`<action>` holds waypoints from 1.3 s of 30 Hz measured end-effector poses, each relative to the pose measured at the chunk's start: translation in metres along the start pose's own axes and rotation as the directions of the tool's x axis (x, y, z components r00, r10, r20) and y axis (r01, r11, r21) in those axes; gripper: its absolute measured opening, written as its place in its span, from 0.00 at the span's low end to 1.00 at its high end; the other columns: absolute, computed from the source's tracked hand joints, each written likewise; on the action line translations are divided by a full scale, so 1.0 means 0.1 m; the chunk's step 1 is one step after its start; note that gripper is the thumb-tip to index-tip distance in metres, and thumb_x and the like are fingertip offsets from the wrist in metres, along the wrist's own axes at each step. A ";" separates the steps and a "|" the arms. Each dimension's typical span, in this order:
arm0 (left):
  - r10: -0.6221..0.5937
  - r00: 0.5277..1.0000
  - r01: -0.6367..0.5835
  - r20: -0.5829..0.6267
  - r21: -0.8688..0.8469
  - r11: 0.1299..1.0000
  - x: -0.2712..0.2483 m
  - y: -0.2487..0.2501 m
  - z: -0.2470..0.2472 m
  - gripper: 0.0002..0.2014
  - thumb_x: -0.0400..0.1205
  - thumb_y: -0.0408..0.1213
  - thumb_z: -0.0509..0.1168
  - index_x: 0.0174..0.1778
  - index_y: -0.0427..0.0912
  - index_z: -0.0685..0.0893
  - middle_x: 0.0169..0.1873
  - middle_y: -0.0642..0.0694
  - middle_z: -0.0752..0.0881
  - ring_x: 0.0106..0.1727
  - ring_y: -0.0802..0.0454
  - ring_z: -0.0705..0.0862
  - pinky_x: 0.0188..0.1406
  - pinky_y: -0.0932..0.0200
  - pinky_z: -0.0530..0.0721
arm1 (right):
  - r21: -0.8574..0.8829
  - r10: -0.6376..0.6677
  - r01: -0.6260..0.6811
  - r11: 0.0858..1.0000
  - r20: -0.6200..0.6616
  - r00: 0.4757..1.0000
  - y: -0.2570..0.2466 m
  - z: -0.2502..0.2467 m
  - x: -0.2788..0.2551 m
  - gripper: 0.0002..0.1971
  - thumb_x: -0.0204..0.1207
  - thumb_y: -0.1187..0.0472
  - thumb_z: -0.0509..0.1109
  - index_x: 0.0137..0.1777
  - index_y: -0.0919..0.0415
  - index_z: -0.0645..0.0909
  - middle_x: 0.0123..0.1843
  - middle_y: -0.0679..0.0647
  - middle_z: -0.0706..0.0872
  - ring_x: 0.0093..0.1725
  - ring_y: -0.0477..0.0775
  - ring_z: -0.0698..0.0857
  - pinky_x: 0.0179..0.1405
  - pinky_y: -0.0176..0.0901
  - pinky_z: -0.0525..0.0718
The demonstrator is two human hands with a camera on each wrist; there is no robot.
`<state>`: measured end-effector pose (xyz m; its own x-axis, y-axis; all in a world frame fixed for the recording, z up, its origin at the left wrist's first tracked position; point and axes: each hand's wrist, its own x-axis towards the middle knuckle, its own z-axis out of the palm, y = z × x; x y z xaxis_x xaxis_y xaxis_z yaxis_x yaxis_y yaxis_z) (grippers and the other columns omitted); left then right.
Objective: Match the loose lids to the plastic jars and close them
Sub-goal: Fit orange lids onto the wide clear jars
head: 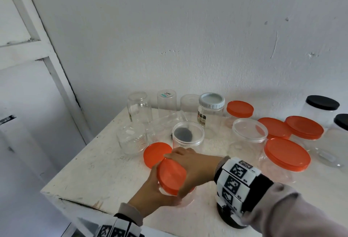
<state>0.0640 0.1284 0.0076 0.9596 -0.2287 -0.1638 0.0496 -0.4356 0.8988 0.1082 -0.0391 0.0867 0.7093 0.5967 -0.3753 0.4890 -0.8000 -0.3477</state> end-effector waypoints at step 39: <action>0.017 0.987 -0.009 -0.161 0.047 0.999 -0.03 -0.05 0.21 0.53 0.63 0.48 0.82 0.75 0.57 0.52 0.72 0.56 0.70 0.72 0.53 0.72 0.72 0.58 0.71 | -0.207 0.167 -0.174 0.963 -0.052 0.985 -0.12 0.00 0.13 0.51 0.57 0.22 0.69 0.78 0.44 0.58 0.72 0.56 0.70 0.65 0.63 0.76 0.58 0.57 0.80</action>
<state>0.0553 0.1129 -0.0049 0.9923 -0.0931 -0.0815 0.0279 -0.4736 0.8803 0.1115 -0.0215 0.0864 0.8064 0.4509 -0.3827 0.4524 -0.8871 -0.0917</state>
